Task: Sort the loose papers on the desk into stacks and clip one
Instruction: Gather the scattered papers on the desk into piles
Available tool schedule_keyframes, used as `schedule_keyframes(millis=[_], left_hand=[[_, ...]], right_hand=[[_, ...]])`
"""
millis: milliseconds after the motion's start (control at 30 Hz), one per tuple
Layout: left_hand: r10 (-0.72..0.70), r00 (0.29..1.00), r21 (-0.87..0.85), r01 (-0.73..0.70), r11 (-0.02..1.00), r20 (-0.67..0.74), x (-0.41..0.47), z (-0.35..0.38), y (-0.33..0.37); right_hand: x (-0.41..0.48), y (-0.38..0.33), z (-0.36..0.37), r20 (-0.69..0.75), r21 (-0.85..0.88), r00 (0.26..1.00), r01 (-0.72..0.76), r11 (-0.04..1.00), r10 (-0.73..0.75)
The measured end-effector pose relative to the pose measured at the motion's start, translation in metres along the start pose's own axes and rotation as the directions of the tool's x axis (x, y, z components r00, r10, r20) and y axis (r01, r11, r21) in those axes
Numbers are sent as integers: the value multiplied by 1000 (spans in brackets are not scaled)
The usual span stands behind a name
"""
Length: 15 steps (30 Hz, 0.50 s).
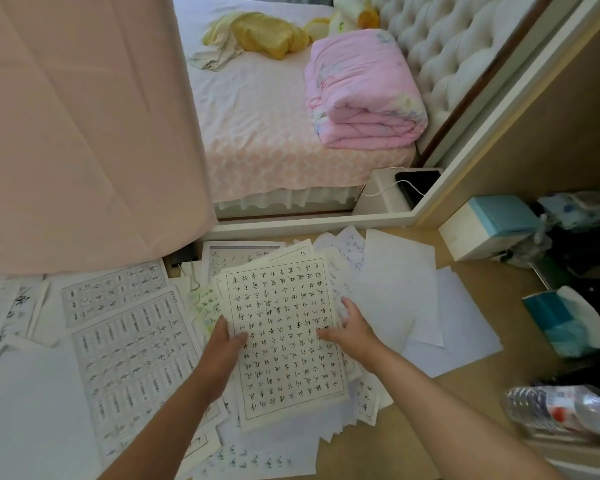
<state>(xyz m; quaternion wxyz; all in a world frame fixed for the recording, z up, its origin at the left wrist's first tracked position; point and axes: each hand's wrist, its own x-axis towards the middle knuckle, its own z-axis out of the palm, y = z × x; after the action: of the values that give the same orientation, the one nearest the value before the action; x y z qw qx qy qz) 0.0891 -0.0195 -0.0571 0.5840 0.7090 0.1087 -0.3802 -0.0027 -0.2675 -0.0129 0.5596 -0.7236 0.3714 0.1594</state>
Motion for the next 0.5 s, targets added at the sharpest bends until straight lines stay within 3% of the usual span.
schedule_keyframes(millis=[67,167,233,300,400,500], left_hand=[[-28,999,57,27,998,17,0,9,3],[62,998,296,-58,954,-6,-1,30,14],[226,970,627,-123,769,-88,4,36,17],[353,920,811,-71,580,-171,9,31,19],[267,938,879,75,470,-222,17,19,12],[207,958,881,83,466,-200,16,21,2]], right_hand=[[1,8,0,42,19,999,7,1000,-7],[7,20,-12,-106,-62,994,29,998,-35],[14,28,-32,-264,-126,964,-25,992,-9],[23,37,-53,-371,-206,928,-71,976,-11],[41,46,-67,-379,-325,923,-73,943,-59],[52,40,-58,-336,-286,940,-48,957,-53]])
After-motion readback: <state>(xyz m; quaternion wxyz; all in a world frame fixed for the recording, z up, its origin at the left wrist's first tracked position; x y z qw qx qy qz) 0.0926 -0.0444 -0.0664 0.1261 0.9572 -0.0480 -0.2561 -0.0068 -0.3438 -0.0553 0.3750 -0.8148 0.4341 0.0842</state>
